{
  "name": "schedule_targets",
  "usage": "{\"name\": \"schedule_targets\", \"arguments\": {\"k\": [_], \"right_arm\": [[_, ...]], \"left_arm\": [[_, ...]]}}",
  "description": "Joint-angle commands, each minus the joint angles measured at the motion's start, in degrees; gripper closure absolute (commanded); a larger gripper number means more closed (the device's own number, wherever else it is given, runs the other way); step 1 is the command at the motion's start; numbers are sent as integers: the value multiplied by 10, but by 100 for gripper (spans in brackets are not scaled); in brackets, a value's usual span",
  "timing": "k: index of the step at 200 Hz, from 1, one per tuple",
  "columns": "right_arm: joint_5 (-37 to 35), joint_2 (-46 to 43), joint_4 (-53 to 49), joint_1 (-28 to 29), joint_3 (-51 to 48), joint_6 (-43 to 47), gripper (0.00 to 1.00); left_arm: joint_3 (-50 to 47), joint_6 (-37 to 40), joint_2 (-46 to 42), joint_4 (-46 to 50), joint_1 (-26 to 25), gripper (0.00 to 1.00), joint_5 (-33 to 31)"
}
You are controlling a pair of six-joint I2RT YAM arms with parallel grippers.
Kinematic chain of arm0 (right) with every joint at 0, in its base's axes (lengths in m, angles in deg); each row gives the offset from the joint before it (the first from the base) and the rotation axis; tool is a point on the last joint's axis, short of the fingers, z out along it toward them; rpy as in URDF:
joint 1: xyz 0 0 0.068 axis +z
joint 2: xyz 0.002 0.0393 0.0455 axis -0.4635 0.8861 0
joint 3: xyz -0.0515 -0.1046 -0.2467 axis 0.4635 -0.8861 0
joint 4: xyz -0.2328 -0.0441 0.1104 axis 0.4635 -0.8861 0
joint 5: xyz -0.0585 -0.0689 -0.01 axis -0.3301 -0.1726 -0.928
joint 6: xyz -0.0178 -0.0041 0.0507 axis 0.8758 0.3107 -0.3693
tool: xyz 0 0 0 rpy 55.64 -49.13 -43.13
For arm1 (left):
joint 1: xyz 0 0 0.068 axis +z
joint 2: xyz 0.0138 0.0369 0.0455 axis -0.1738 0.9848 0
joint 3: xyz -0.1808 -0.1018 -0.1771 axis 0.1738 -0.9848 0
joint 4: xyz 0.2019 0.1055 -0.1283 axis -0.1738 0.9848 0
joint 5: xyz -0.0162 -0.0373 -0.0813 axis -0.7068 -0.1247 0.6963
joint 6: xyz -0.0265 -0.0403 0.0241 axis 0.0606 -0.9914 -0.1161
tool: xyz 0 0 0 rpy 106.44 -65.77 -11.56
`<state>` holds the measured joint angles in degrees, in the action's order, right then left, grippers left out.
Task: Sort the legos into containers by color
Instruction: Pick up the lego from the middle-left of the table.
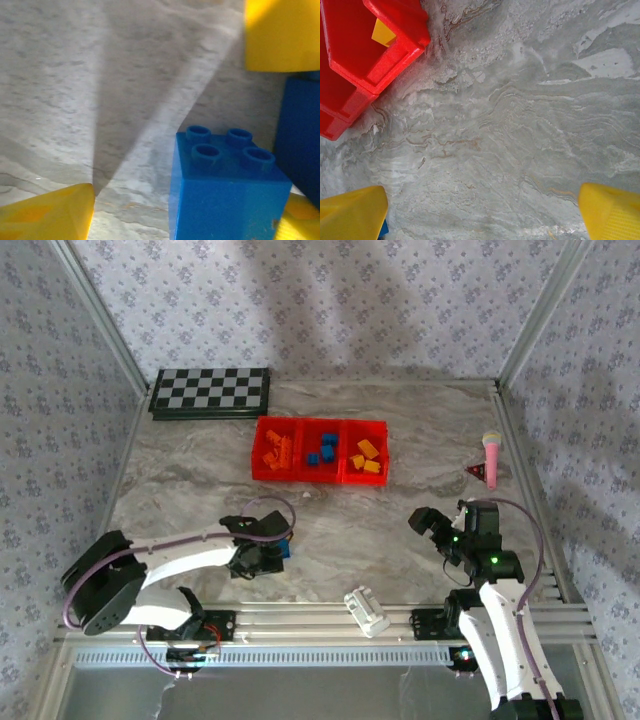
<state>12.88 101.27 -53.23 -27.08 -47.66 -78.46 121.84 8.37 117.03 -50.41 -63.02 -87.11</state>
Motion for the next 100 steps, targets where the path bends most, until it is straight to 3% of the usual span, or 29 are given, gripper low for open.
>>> {"name": "schedule_targets", "arguments": {"k": [1,100], "right_arm": [[-5,-3,-5,4,-5,-3,0],[-5,0,-4,5,-2,-4,0]], "left_arm": [[-12,9,-29,2,9,25,2],[-13,34,-8,-34,35,30,12]]}}
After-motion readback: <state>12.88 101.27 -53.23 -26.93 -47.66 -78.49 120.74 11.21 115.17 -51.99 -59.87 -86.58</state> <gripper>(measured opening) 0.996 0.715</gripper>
